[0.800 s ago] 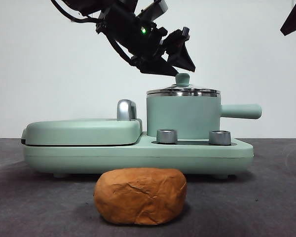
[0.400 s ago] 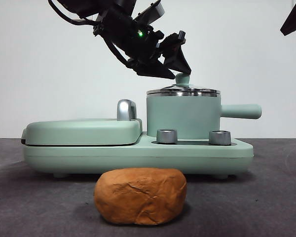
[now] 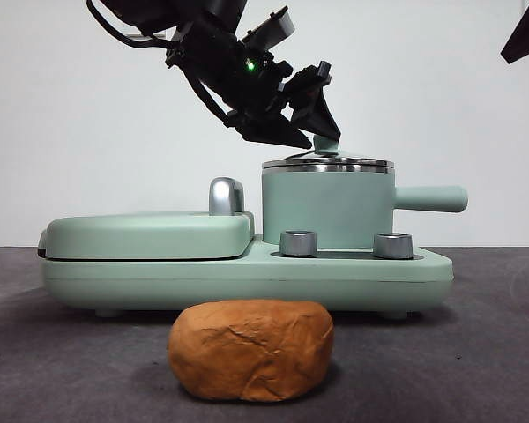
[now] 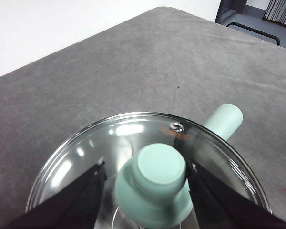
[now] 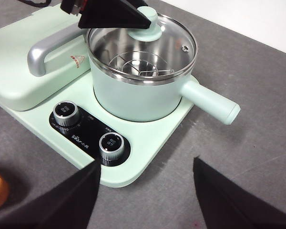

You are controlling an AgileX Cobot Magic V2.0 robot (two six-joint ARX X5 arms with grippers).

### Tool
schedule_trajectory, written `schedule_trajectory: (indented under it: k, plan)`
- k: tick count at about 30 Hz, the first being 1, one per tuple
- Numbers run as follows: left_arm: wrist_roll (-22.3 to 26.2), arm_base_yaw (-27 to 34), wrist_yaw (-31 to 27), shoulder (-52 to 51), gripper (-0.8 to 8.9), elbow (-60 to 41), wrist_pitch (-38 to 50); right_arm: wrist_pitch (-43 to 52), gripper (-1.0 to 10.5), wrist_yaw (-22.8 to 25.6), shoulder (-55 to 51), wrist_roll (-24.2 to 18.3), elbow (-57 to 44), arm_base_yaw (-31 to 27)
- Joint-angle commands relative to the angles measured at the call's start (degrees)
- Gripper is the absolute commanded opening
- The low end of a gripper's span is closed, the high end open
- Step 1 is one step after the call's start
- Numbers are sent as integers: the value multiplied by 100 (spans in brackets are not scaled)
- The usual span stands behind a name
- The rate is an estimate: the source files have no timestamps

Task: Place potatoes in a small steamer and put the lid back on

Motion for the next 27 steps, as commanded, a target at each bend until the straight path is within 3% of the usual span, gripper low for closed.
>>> schedule_trajectory:
  k: [1, 4, 10, 27]
  plan:
    - [63, -33, -4, 153, 276, 146, 42, 59, 306, 7, 35, 72, 103, 26]
    - [63, -33, -4, 155, 258, 146, 42, 57, 306, 7, 35, 72, 103, 26]
    - [66, -33, -2, 155, 9, 146, 42, 57, 306, 24, 35, 72, 103, 26]
    - [326, -31, -87, -229, 7, 149, 37, 55, 306, 63, 35, 74, 103, 26]
